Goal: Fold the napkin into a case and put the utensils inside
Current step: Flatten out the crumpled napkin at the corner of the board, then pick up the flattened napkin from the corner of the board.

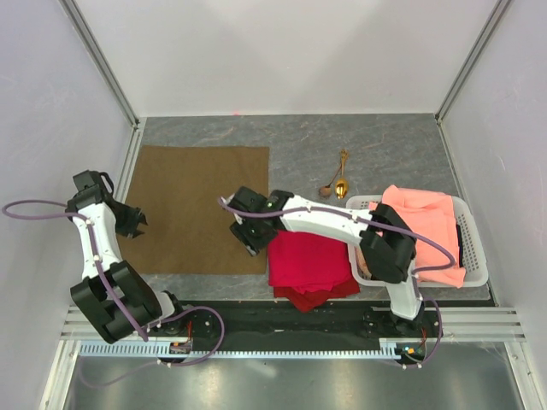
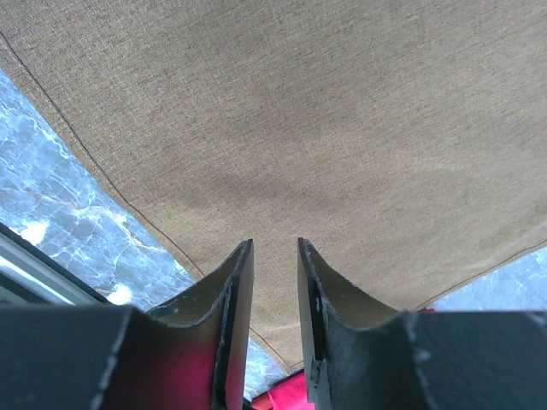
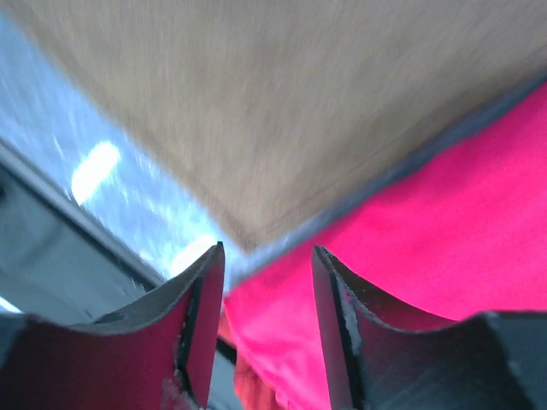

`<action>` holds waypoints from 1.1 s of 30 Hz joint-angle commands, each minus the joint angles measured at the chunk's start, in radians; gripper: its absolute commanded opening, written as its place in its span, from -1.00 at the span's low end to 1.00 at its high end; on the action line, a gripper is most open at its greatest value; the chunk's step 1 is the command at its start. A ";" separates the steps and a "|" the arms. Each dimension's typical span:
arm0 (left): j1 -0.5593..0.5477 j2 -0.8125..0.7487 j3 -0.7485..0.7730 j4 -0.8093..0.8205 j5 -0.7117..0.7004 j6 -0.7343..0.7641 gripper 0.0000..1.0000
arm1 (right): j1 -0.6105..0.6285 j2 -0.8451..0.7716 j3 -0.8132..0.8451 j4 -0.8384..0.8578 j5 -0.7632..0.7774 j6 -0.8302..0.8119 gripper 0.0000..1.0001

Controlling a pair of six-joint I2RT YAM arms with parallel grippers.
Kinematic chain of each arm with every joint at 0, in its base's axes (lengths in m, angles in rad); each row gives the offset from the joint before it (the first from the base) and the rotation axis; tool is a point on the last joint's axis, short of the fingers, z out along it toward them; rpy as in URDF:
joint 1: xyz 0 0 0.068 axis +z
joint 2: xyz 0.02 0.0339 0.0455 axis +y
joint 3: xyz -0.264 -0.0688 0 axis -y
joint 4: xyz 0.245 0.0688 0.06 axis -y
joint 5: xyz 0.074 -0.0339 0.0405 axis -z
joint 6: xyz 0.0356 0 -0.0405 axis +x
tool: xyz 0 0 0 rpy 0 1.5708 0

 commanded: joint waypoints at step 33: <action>0.004 -0.040 -0.053 0.023 0.124 -0.010 -0.21 | 0.124 -0.015 -0.234 0.194 0.027 -0.099 -0.24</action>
